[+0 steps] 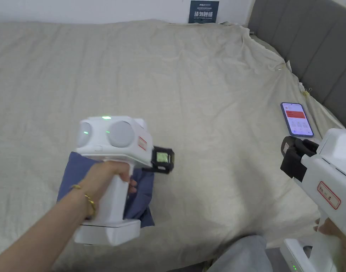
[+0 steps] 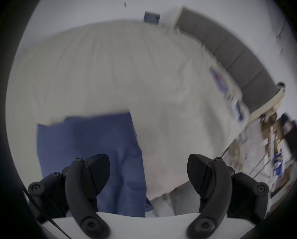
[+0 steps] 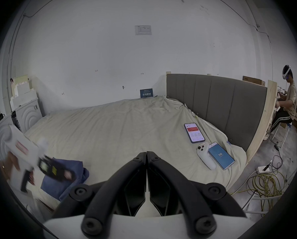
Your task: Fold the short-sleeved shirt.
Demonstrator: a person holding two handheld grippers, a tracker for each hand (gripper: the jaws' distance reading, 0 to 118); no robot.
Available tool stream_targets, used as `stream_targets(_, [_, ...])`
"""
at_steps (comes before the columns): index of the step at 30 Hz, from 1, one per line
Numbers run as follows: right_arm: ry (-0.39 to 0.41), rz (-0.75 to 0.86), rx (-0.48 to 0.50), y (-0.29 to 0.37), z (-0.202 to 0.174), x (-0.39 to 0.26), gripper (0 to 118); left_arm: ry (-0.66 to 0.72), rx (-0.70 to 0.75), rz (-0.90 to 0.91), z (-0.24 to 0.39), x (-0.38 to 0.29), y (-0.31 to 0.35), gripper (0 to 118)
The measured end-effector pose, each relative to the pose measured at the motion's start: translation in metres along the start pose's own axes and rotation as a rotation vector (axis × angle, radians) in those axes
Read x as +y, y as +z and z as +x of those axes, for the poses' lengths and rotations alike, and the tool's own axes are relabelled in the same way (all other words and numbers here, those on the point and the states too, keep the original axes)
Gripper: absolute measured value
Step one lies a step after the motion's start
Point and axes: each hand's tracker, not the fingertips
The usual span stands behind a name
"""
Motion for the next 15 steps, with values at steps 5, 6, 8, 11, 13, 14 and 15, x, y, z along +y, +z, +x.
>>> stream_targets(5, [-0.009,0.005,0.018,-0.006,-0.006,0.002,0,-0.033,0.209,0.284,-0.028,0.009,0.043,86])
stream_targets(6, [-0.007,0.005,0.023,-0.006,-0.008,0.002,0,-0.069,0.269,0.338,-0.03,0.003,0.041,61])
stream_targets(8, [-0.004,0.003,0.031,-0.007,-0.012,0.002,0,-0.103,0.383,0.395,-0.026,-0.012,0.026,12])
stream_targets(11, [0.005,-0.005,0.038,-0.008,-0.016,0.0,0,-0.108,0.38,0.386,-0.021,-0.042,-0.003,0])
stream_targets(13, [0.011,-0.012,0.037,-0.009,-0.016,-0.002,0,-0.126,0.369,0.337,-0.014,-0.062,-0.032,0])
stream_targets(14, [0.013,-0.017,0.035,-0.009,-0.015,-0.003,0,-0.164,0.364,0.31,-0.006,-0.074,-0.044,0])
stream_targets(15, [0.014,-0.022,0.032,-0.01,-0.014,-0.003,0,-0.209,0.374,0.287,0.001,-0.085,-0.056,0])
